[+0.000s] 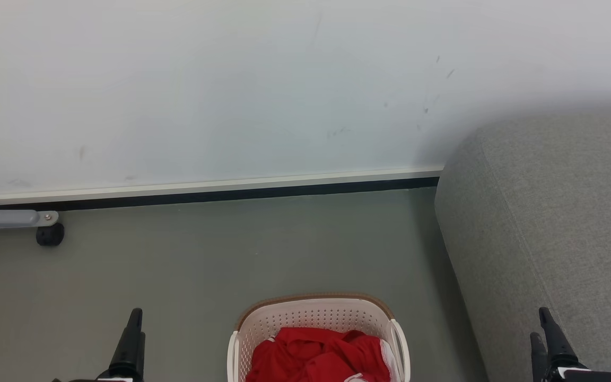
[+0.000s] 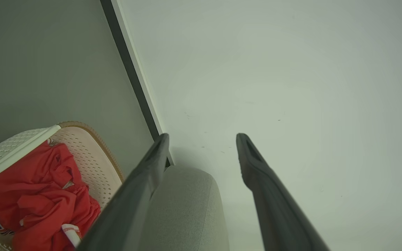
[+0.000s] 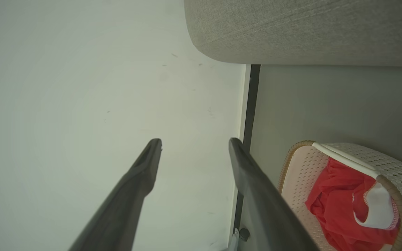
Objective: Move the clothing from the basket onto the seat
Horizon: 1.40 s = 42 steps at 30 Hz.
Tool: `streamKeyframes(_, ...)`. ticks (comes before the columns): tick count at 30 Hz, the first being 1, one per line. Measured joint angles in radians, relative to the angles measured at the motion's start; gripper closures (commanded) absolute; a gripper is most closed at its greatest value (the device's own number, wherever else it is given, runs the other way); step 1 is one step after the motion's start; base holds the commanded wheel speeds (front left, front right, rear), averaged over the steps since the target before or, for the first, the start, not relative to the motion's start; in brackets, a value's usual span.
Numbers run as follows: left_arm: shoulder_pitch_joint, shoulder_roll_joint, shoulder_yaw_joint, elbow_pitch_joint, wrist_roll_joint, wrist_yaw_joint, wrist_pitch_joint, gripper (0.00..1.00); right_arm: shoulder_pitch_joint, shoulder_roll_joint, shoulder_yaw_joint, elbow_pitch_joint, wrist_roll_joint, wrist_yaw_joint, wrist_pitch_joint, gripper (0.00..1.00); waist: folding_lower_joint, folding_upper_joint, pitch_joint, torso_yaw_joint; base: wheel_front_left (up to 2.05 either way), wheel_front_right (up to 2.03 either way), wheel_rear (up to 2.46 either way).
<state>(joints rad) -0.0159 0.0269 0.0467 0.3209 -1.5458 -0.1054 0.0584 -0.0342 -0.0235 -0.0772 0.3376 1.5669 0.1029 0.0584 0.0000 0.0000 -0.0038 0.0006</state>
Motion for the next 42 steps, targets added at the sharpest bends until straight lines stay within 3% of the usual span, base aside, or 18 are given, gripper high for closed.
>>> streamKeyframes(13,0.000,0.002,-0.020,-0.046,0.157,0.037,-0.044,0.00,0.002,-0.001,0.039,-0.041,-0.133,-0.050,-0.044,0.00,0.0000,0.0000,-0.004,0.000,0.00,0.00,0.00)
streamKeyframes(42,0.004,0.094,-0.130,-0.134,0.772,0.124,-0.155,0.00,0.003,-0.028,0.192,-0.109,-0.646,-0.124,-0.155,0.00,0.0000,0.0000,-0.011,-0.010,0.00,0.00,0.00)
